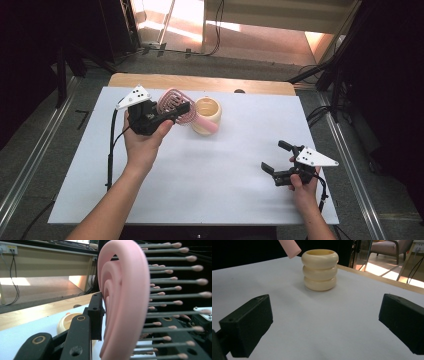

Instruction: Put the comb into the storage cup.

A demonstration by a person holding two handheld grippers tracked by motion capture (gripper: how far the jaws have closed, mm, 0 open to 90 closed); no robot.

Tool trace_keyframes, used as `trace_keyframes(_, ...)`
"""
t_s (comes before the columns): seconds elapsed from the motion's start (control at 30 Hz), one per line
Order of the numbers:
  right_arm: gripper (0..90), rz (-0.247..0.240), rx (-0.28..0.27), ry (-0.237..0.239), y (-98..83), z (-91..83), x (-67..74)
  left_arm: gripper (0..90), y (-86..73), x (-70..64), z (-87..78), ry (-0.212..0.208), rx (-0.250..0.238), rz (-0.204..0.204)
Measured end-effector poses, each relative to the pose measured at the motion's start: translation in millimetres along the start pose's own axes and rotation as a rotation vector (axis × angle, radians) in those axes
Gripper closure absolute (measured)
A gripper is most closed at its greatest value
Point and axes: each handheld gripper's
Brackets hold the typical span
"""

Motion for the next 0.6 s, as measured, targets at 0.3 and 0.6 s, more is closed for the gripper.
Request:
trace_keyframes(0.3,0.0,0.008,0.003,0.0,-4.5,-6.6,1.9,63.9,3.1,4.4,0.8,0.017,-0.01,0.0)
trace_keyframes(0.6,0.0,0.016,-0.003,-0.021,-9.2,-15.1,0.7,64.0,7.4,9.0,3.6,0.033,-0.025,0.001)
Point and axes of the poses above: each handheld gripper's, and its own axes: z roughly forward along the jaws, y roughly out of its top, x roughly to its left, and after that the axes turned 3 degrees about z, right-handed
